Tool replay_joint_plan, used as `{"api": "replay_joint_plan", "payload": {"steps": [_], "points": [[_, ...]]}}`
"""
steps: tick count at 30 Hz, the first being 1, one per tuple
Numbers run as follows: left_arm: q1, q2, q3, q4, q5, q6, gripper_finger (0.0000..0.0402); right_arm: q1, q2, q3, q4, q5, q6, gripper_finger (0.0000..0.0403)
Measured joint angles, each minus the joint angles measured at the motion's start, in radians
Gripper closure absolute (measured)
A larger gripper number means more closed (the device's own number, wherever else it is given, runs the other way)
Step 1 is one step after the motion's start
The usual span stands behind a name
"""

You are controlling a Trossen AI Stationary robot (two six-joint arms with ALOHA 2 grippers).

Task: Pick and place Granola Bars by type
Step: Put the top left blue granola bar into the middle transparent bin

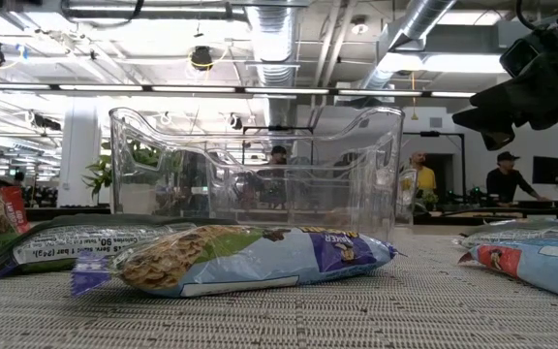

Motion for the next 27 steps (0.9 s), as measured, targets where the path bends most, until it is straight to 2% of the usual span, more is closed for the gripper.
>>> {"api": "replay_joint_plan", "payload": {"steps": [4, 11, 15, 21, 27], "points": [[-0.001, 0.0, -0.14, 0.156, 0.035, -0.087, 0.027, 0.0, 0.0, 0.0, 0.0, 0.0, 0.0, 0.0219], [-0.001, 0.0, -0.38, 0.473, 0.168, -0.175, 0.027, 0.0, 0.0, 0.0, 0.0, 0.0, 0.0, 0.0219], [-0.001, 0.0, -0.48, 0.603, 0.211, -0.23, 0.027, 0.0, 0.0, 0.0, 0.0, 0.0, 0.0, 0.0219], [-0.01, 0.0, -0.545, 0.697, 0.221, -0.264, 0.027, 0.0, 0.0, 0.0, 0.0, 0.0, 0.0, 0.0219], [-0.04, 0.0, -0.555, 0.717, 0.224, -0.258, 0.0269, 0.0, 0.0, 0.0, 0.0, 0.0, 0.0, 0.0219]]}}
